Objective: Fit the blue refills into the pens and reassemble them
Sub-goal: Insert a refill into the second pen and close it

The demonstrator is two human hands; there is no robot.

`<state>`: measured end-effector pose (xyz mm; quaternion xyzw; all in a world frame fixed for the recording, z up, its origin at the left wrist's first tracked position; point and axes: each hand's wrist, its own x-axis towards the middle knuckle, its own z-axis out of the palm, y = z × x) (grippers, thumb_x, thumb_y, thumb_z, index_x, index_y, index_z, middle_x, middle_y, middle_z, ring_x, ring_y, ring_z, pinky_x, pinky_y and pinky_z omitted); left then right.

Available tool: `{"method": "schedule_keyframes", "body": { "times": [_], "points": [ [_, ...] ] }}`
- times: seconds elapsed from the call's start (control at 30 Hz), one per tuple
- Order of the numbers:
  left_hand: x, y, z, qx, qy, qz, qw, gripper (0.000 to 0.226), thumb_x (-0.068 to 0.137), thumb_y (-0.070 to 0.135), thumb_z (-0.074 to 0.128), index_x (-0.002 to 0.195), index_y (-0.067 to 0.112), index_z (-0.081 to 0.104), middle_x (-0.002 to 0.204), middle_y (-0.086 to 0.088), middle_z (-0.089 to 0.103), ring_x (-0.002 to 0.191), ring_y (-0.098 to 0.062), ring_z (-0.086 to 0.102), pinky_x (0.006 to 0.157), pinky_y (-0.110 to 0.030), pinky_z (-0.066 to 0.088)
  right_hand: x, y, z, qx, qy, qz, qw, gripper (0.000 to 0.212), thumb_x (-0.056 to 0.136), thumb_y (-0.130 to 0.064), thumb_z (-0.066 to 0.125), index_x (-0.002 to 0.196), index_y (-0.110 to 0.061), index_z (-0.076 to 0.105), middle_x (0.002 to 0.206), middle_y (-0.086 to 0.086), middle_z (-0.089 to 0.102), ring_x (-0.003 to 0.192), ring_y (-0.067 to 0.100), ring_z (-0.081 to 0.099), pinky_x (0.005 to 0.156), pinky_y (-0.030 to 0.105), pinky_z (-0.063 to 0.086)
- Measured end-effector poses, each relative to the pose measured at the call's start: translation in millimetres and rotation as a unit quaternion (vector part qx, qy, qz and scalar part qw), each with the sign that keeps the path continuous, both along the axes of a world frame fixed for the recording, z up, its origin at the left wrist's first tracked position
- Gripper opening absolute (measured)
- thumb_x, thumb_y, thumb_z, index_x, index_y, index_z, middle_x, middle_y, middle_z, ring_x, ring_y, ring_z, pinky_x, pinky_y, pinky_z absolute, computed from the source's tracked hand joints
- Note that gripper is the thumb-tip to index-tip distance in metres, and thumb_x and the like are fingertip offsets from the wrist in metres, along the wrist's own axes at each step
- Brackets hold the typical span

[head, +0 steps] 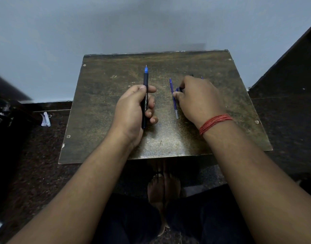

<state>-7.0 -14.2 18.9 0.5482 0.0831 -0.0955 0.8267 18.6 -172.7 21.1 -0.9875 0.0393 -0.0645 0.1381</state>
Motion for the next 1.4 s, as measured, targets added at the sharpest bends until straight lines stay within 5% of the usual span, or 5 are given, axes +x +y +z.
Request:
{"method": "schedule_keyframes", "body": {
  "times": [0.23, 0.37, 0.7, 1.07, 1.4],
  "points": [
    [-2, -1, -1, 0.048, -0.016, -0.012, 0.999, 0.023, 0.105, 0.017, 0.039, 0.1, 0.008, 0.06, 0.057, 0.004, 0.052, 0.042, -0.008, 0.037, 0.04, -0.022, 0.036, -3, -2, 8, 0.024, -0.045, 0.0, 0.999, 0.029, 0.099, -0.041, 0.055, 0.107, -0.016, 0.065, 0.094, 0.007, 0.068, 0.091, 0.03, 0.063, 0.071, 0.034, 0.041],
    [-4, -3, -2, 0.062, -0.008, -0.042, 0.997, 0.024, 0.106, 0.019, 0.039, 0.101, 0.009, 0.06, 0.059, 0.001, 0.053, 0.043, -0.008, 0.036, 0.039, -0.02, 0.031, -6, -2, 17, 0.195, -0.102, -0.025, 0.975, 0.022, 0.1, -0.04, 0.052, 0.099, -0.023, 0.065, 0.083, -0.007, 0.065, 0.076, 0.013, 0.058, 0.063, 0.028, 0.04],
    [-8, -13, -2, 0.008, 0.019, -0.118, 0.993, 0.026, 0.107, 0.017, 0.036, 0.098, 0.004, 0.057, 0.057, -0.004, 0.051, 0.04, -0.006, 0.031, 0.037, -0.013, 0.021, -12, 11, 13, 0.495, 0.023, 0.027, 0.868, 0.03, 0.092, -0.032, 0.071, 0.084, -0.003, 0.065, 0.063, -0.001, 0.068, 0.053, 0.01, 0.064, 0.059, 0.028, 0.051],
    [-8, -14, 4, -0.044, 0.038, -0.163, 0.985, 0.029, 0.108, 0.018, 0.035, 0.088, 0.009, 0.054, 0.053, 0.003, 0.036, 0.037, -0.001, 0.022, 0.034, -0.009, 0.018, -8, 5, 9, 0.605, 0.033, 0.069, 0.792, 0.02, 0.094, -0.014, 0.065, 0.076, -0.009, 0.06, 0.054, 0.004, 0.057, 0.046, 0.011, 0.05, 0.044, 0.021, 0.037],
    [-9, -5, 14, -0.148, 0.086, -0.205, 0.964, 0.028, 0.106, 0.021, 0.034, 0.087, 0.011, 0.052, 0.051, 0.007, 0.03, 0.039, -0.001, 0.015, 0.029, -0.011, 0.012, -6, 7, 9, 0.656, 0.051, 0.114, 0.745, 0.019, 0.098, -0.01, 0.056, 0.081, -0.011, 0.066, 0.059, -0.001, 0.06, 0.051, 0.01, 0.055, 0.052, 0.025, 0.039]
  ]
}}
